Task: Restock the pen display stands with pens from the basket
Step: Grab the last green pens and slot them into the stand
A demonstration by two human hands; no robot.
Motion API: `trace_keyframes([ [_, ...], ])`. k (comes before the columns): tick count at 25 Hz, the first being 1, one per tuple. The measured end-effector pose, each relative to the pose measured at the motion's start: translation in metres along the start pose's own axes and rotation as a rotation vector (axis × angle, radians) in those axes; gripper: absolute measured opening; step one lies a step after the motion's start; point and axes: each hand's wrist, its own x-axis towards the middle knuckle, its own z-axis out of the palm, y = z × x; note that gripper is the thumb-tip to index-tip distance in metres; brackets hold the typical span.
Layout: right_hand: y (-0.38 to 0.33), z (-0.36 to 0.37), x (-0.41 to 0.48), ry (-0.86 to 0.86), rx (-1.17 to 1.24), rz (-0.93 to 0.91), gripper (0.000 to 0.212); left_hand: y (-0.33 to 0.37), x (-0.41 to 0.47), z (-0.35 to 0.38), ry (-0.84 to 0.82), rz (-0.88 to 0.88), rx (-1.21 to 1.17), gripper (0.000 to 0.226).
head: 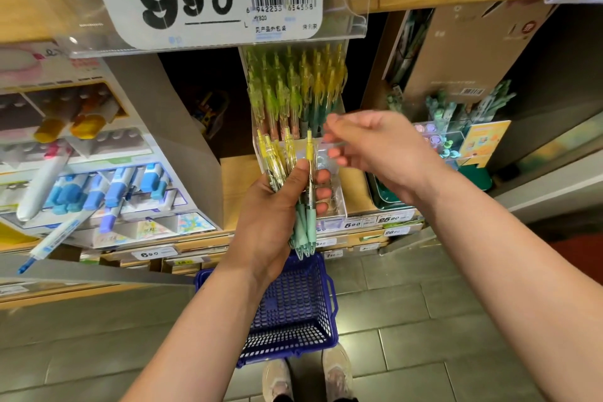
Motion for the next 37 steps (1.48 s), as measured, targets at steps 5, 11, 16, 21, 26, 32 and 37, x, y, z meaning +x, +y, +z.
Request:
trace_keyframes([
  [5,0.009,0.005,-0.016,-0.106,-0.047,0.104,0.018,-0.003,0.0,0.003,0.014,0.012,0.009,0.036],
  [11,-0.01,-0.008,-0.016,0.105,0.13,-0.027,0.006,-0.004,0.0,0.004,0.058,-0.041,-0.021,0.027],
  [16,-0.04,-0.025,0.005,0.454,0.093,-0.336,0.008,-0.004,0.001,0.004,0.066,-0.088,-0.064,0.034],
  [21,-0.033,-0.019,0.018,0.467,-0.282,-0.5,0.011,-0.002,0.001,0.002,0.074,-0.111,-0.059,0.033],
  [26,-0.015,-0.011,0.029,0.442,-0.54,-0.538,0.014,-0.003,-0.001,-0.005,0.038,-0.064,0.019,0.038],
  [32,-0.009,-0.01,0.035,0.393,-0.639,-0.429,0.019,-0.006,0.001,-0.007,0.008,-0.003,0.101,0.023],
  [37,-0.004,-0.006,0.008,0.224,-0.503,-0.203,0.011,-0.002,0.0,-0.003,-0.012,0.016,0.069,0.02],
])
